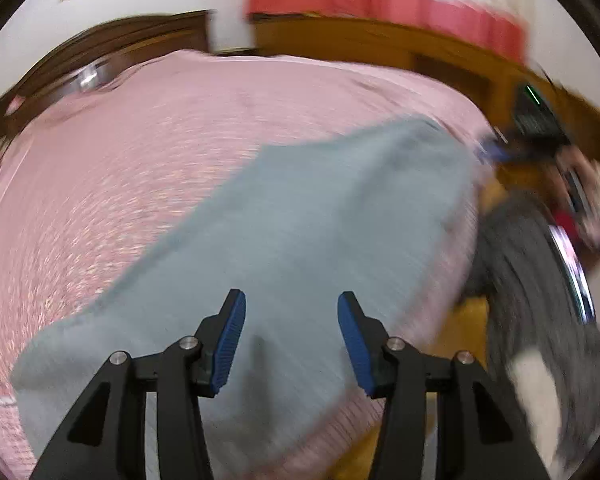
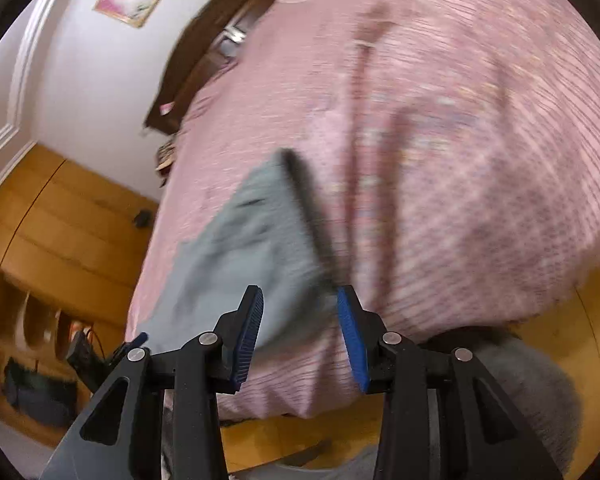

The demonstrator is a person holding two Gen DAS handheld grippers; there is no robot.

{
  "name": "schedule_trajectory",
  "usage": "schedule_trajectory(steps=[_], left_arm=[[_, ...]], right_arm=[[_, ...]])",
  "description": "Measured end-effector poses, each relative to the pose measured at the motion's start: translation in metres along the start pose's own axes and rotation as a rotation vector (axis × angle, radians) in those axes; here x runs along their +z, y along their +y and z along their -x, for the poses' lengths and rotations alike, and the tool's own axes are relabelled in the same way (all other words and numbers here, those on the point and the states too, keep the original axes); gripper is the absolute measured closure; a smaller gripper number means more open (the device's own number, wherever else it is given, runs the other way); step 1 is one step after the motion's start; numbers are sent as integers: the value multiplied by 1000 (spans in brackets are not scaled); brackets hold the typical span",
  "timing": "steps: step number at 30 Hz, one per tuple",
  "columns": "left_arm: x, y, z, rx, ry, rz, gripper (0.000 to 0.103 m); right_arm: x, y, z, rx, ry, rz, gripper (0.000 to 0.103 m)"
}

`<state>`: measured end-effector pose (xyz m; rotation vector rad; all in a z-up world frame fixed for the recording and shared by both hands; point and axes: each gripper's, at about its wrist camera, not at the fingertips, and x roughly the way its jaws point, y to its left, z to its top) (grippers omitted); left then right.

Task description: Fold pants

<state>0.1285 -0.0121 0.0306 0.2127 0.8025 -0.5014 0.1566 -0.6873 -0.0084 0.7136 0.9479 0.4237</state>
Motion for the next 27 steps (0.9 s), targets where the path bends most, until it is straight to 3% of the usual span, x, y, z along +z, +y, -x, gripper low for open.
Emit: schedule_trajectory(steps=[3, 6, 9, 12, 13, 14, 16, 21, 23, 24, 27], left_arm=[[0, 28, -12, 21, 2, 114, 53], [-6, 31, -9, 35, 1, 120, 53], [-15, 5, 0, 56, -11, 8, 51], [-26, -38, 6, 49, -23, -165, 29], [-29, -50, 6, 50, -21, -218, 25], [-33, -63, 2, 59, -21, -275, 25], [-40, -83, -8, 84, -9, -364, 25], [-56, -117, -47, 179, 52, -527, 26], [-60, -124, -57, 208, 57, -582, 62], [-59, -123, -59, 211, 58, -578, 93], [-47, -113, -48, 177, 24, -521, 97]], right_arm=[[1, -5, -3, 49, 15, -38, 62], [4, -3, -4, 55, 13, -29, 62], [3, -5, -13, 59, 11, -14, 62], [2, -4, -39, 19, 25, 13, 63], [3, -1, -43, -7, 26, 27, 74], [4, 2, -46, -45, 22, 43, 85], [3, 8, -52, -84, 22, 75, 85], [5, 21, -50, -85, 13, 77, 85], [4, 19, -44, -82, 10, 80, 85], [3, 19, -42, -80, 10, 83, 85], [3, 18, -31, -76, 6, 103, 85]])
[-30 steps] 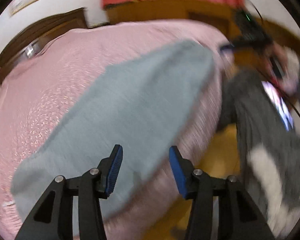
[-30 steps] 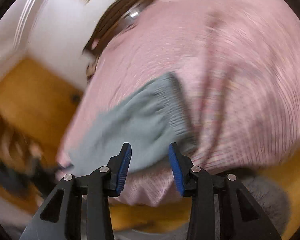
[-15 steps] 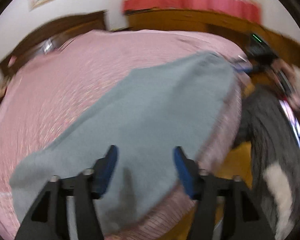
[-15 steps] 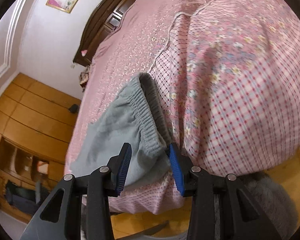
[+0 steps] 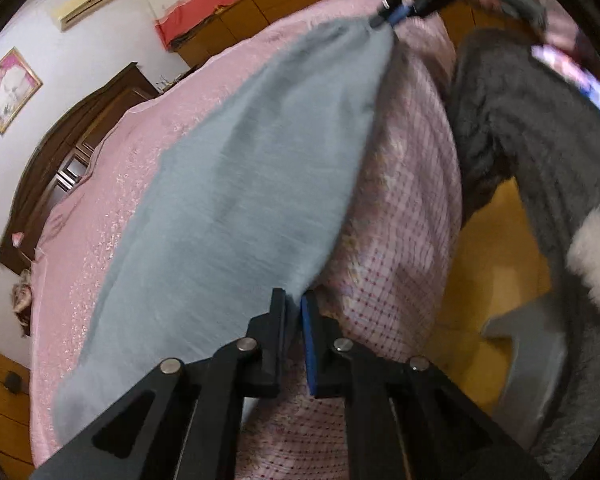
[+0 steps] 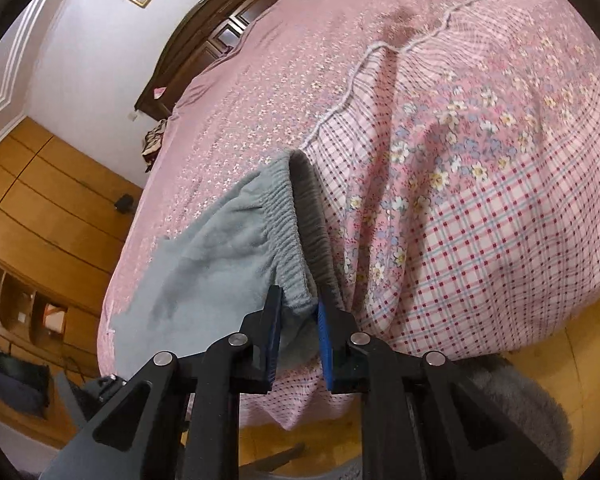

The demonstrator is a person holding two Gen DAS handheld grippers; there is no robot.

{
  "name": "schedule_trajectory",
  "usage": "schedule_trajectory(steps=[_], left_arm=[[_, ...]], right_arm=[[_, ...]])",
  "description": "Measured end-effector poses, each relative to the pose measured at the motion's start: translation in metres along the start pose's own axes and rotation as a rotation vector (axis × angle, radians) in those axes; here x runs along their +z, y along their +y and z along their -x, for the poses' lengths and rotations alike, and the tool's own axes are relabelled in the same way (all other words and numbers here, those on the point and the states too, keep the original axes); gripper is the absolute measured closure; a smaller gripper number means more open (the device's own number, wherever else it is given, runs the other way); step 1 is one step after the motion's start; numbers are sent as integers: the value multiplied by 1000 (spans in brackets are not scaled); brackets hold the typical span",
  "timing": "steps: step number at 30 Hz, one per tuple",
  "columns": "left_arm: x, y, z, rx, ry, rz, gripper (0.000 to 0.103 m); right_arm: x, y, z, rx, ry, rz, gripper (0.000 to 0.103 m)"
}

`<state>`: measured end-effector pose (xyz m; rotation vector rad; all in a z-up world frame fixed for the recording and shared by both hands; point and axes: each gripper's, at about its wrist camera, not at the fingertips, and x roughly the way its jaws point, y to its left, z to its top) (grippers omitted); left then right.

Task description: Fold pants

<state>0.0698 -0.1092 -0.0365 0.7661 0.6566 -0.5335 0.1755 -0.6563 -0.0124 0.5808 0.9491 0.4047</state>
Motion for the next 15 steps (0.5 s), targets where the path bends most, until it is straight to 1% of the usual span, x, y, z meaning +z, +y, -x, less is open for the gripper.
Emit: schedule_trajectory(steps=[3, 7, 11, 15], left_arm=[[2, 11, 10, 6, -28, 37, 98], [5, 13, 14, 30, -39, 24, 98], [5, 5, 20, 64, -42, -24, 98], [3, 6, 23, 31, -16, -43, 98]], right_arm=[[-2, 1, 5, -7, 2, 15, 85], [-4, 8, 7, -20, 6, 32, 85], [-9, 12, 11, -25, 15, 12, 85], [-16, 14, 11, -33, 27, 8, 85]])
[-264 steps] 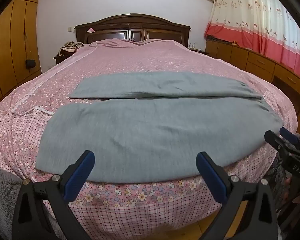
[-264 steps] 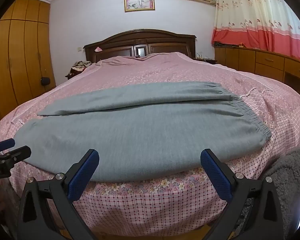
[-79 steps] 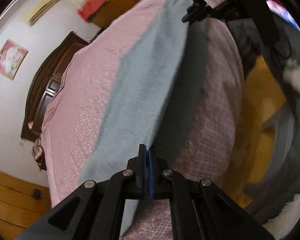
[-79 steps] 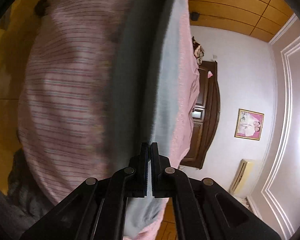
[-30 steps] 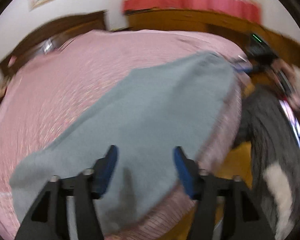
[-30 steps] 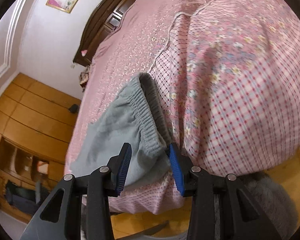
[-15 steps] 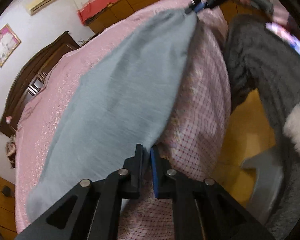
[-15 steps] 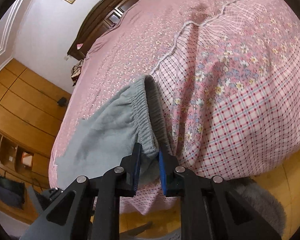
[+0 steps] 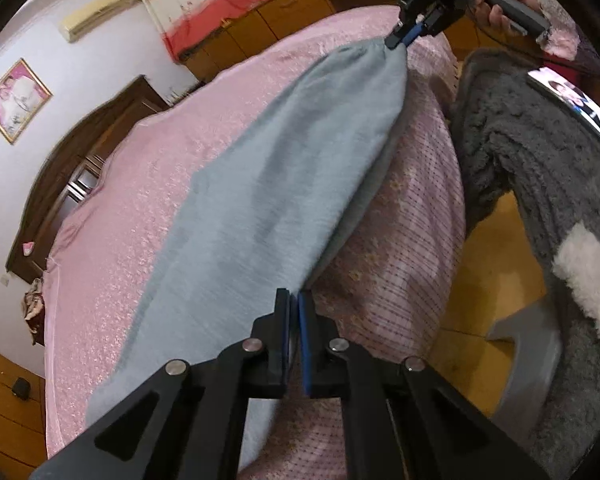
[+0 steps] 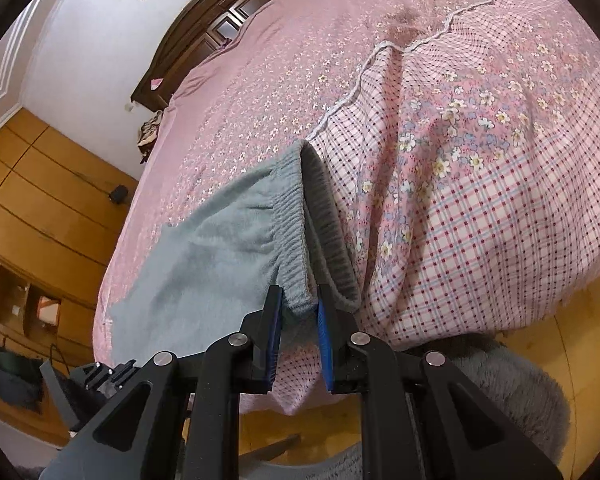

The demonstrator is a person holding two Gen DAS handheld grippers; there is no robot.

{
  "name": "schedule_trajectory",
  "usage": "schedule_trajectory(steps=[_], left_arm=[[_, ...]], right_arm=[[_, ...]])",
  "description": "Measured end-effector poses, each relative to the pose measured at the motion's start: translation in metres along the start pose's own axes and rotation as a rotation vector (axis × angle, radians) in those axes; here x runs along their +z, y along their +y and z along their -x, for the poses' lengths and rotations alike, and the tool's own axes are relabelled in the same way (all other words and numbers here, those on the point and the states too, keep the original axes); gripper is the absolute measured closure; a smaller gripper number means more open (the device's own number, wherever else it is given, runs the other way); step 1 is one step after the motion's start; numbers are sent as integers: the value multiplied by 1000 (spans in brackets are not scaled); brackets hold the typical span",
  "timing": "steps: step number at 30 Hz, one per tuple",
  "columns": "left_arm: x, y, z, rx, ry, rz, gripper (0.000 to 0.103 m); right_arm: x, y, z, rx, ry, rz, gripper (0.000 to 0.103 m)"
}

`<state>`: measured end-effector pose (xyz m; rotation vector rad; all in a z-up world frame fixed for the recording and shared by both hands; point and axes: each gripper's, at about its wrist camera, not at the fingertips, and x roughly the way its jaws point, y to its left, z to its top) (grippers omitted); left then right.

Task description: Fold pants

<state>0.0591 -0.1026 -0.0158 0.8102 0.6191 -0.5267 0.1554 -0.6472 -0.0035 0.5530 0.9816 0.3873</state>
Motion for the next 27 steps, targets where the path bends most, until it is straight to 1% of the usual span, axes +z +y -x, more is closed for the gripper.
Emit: schedule_trajectory(steps=[1, 2, 5, 7, 9, 12, 15, 17, 18, 19, 21, 25, 26, 27], left_arm=[[0, -1, -2, -6, 2, -3, 98], [-1, -3, -5, -21, 17, -8, 97], [-5, -10, -14, -31, 54, -19, 96], [-7, -14, -17, -44, 58, -12, 93], [-9, -19, -21, -38, 65, -17, 92], [-11, -23, -24, -30, 73, -25, 91], [-12, -23, -23, -31, 73, -20, 89], [-13, -22, -20, -28, 71, -16, 83], [-13, -22, -19, -24, 67, -16, 73], [-13, -22, -18, -15, 60, -15, 59], [-14, -23, -18, 8, 50, -23, 49], [-21, -19, -21, 54, 78, -47, 49], [-23, -15, -21, 77, 84, -38, 49], [-24, -10, -19, 79, 84, -16, 49]], right_arm=[[-1, 0, -1, 1, -1, -6, 85], [-3, -1, -2, 1, 2, -19, 85], [-7, -6, -8, -17, 14, -36, 85], [-9, -15, -17, -26, 37, -63, 85], [-13, -23, -26, -26, 65, -102, 85], [-13, -30, -33, -31, 51, -81, 85], [-13, -34, -34, -19, 37, -89, 85], [-15, -38, -34, -12, 35, -95, 85], [-15, -40, -34, -7, 35, -97, 85], [-16, -41, -34, -4, 35, -98, 85], [-18, -46, -33, 2, 37, -106, 85], [-21, -57, -31, 9, 42, -104, 85], [-22, -57, -31, 8, 45, -102, 85], [-22, -58, -31, 5, 46, -96, 85]])
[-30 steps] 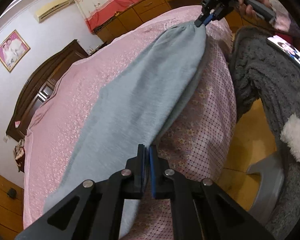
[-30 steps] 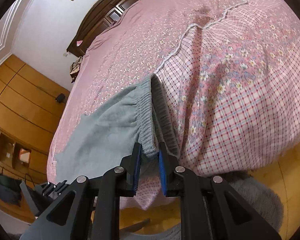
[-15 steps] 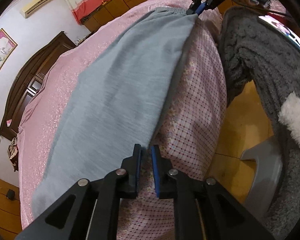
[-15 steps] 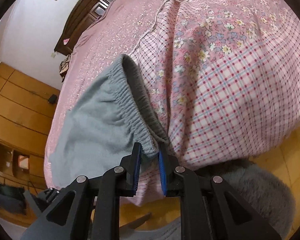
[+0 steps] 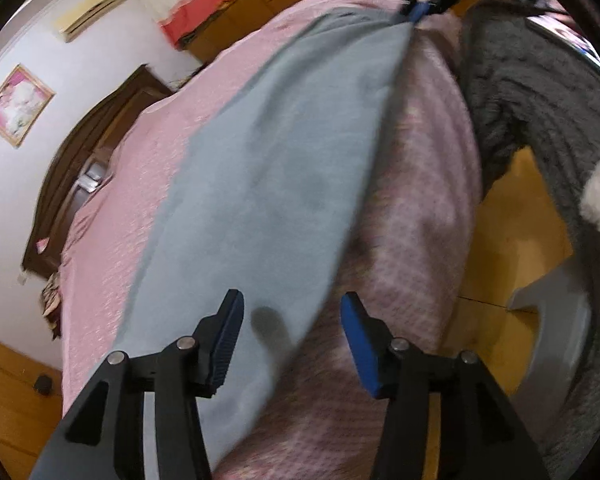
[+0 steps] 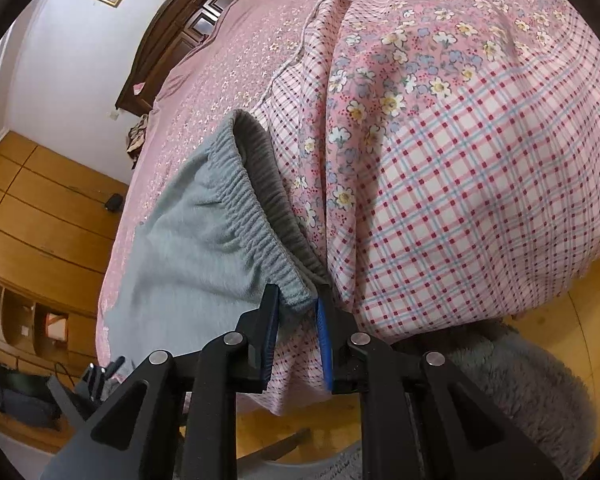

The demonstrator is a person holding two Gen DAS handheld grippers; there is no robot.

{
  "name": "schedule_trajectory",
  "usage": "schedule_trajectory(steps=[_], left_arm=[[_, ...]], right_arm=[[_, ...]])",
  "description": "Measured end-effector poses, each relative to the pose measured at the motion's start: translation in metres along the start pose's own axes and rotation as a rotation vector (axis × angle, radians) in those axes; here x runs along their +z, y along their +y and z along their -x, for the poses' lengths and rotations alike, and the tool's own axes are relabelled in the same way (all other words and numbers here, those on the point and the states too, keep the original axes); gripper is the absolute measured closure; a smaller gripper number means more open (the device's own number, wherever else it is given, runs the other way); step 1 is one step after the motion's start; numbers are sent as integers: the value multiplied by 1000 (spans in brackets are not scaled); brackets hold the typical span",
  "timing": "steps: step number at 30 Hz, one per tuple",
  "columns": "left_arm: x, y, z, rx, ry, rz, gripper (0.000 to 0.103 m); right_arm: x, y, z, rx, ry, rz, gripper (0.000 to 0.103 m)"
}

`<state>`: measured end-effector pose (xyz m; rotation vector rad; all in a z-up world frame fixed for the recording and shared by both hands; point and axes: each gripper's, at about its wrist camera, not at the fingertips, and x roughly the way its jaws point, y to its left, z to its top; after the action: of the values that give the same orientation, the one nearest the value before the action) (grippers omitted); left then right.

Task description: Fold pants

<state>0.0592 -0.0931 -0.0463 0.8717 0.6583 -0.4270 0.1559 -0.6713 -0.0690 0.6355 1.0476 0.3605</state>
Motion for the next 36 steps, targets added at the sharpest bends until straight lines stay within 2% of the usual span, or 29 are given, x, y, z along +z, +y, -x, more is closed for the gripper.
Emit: schedule_trajectory(steps=[3, 6, 10, 14, 16, 19, 23, 28, 31, 34, 36], left_arm=[[-4, 21, 8, -58, -17, 102, 49], [-8, 32, 8, -32, -16, 143, 49], [-8, 27, 0, -22, 2, 119, 49], [6, 3, 14, -89, -99, 81, 48], [16, -14, 10, -64, -111, 26, 46], [20, -29, -3, 20, -100, -46, 47], [23, -10, 3, -3, -139, 54, 47], [22, 4, 1, 70, -135, 80, 47], [18, -3, 2, 13, -137, 33, 46], [18, -22, -10, 98, -104, -69, 46], [17, -29, -17, 126, -87, -104, 46]], right_arm=[[-3, 1, -2, -7, 2, 16, 85], [-5, 1, -2, -1, 4, 7, 85], [-6, 2, -1, 8, 3, 4, 84], [-8, 1, -2, 9, 9, 11, 84], [-8, 1, -2, 7, 13, 13, 84], [-7, 5, -3, -4, 18, 29, 84], [-7, 8, -6, 6, 15, 38, 84], [-8, -1, -9, 49, 19, 3, 84], [-8, -1, -10, 42, 20, 14, 84], [-8, -2, -11, 48, 23, 7, 84], [-8, -4, -11, 54, 25, 4, 84]])
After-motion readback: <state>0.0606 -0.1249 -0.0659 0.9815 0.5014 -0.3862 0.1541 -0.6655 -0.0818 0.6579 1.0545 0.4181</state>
